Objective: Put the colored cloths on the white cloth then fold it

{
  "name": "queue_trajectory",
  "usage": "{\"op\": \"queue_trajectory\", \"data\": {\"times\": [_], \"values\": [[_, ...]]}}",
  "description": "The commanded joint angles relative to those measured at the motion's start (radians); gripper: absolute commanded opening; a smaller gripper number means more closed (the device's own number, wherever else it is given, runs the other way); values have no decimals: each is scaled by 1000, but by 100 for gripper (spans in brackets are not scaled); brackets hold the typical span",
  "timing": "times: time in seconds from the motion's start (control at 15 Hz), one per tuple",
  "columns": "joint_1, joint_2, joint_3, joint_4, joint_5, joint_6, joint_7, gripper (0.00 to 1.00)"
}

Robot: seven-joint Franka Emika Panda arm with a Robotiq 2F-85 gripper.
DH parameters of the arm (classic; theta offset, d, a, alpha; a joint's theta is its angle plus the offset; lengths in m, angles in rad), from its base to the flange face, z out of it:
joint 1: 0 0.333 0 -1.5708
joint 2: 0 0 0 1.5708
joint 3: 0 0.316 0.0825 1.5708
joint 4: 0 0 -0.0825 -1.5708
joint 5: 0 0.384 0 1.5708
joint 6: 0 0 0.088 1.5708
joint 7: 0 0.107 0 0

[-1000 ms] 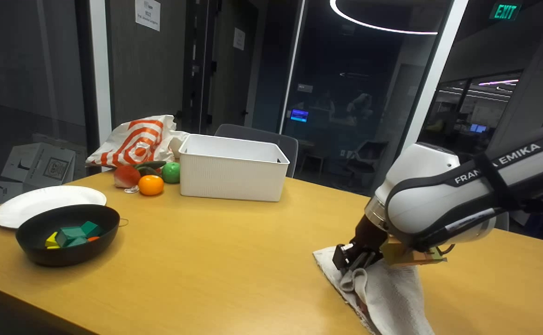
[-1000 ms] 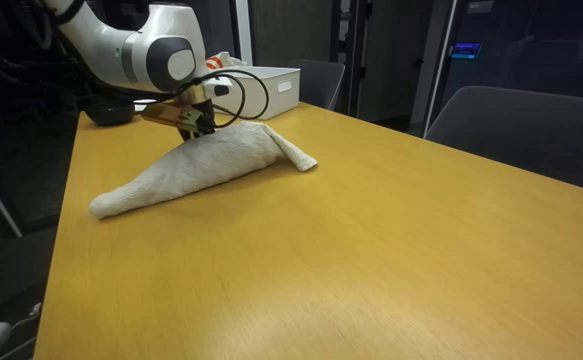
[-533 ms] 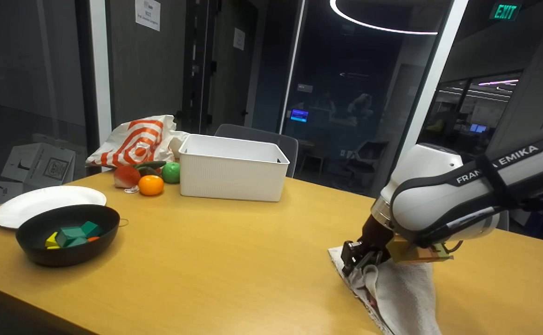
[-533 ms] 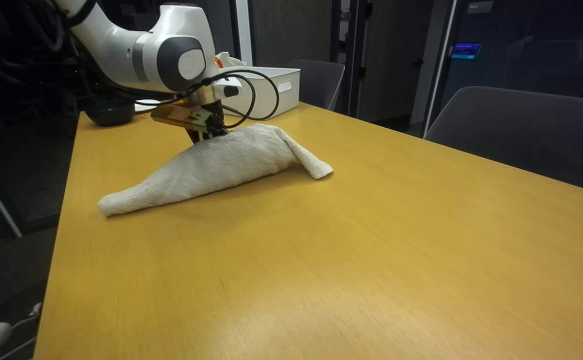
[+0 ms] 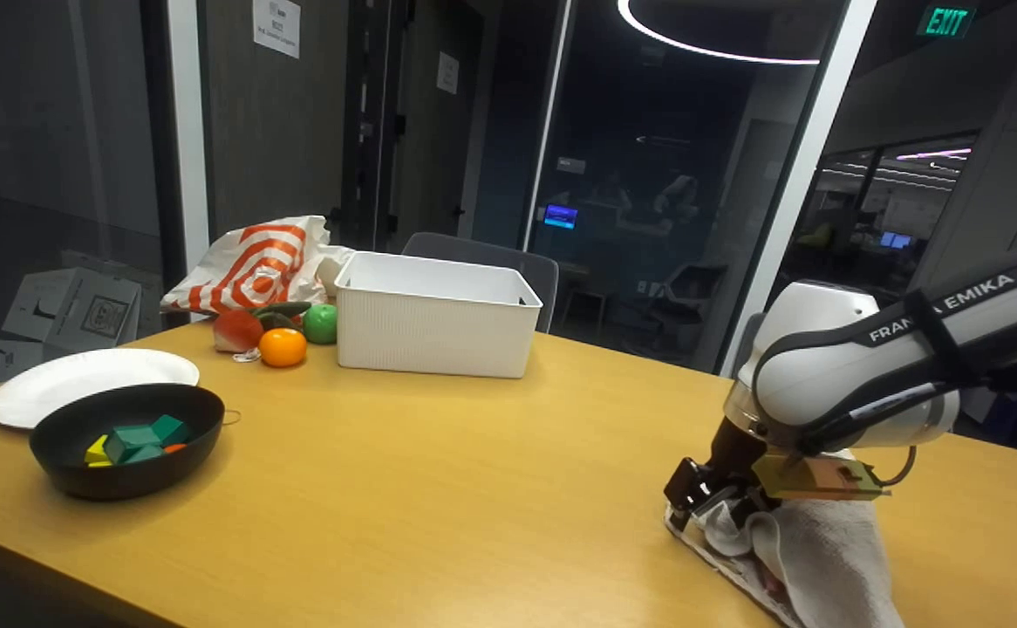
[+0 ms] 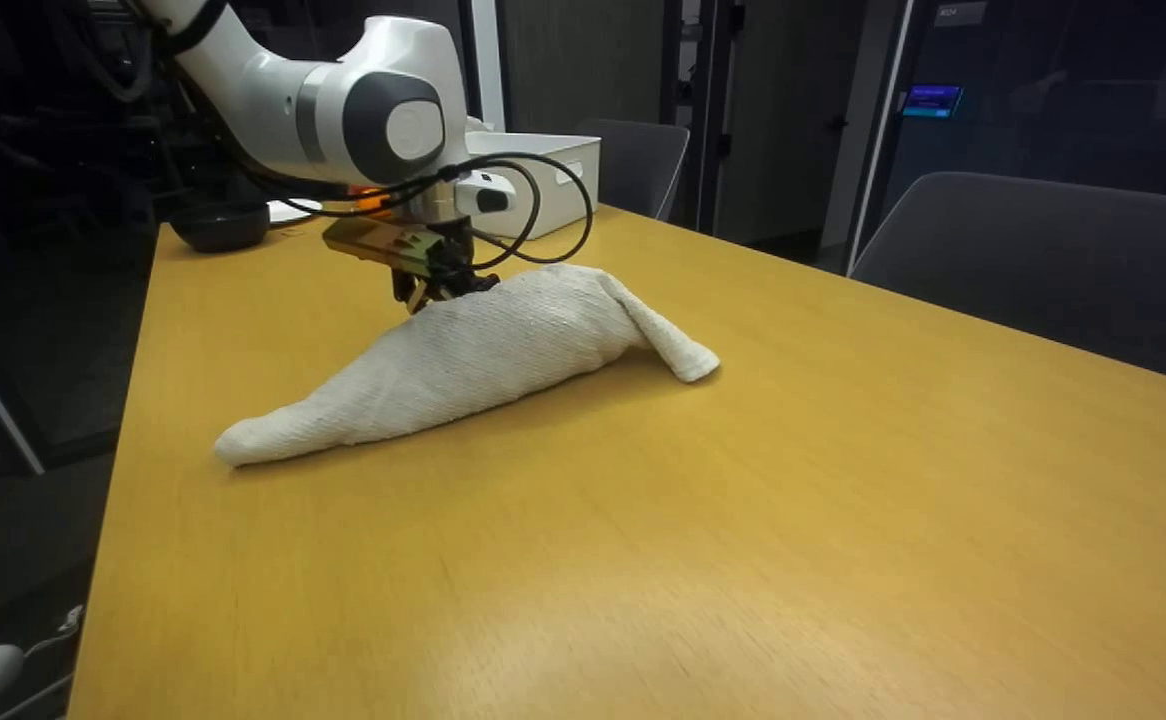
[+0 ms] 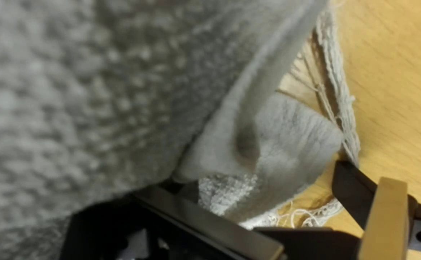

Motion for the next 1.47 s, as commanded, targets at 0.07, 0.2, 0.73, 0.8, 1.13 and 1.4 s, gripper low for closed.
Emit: {"op": "queue_trajectory", "data": {"times": [0.07,0.2,0.73,0.8,1.13,1.4], "values": [[-26,-102,-19,-43,-1,-72,32,100],[-39,-168,-25,-58,2,-115,40,100],[-105,-488,-45,-71,64,-369,58,100],[-118,-523,-43,-69,37,-391,95,100],[-156,-562,-37,-43,-22,-480,166,100],[-172,-597,-34,-47,-39,-522,205,100]]}}
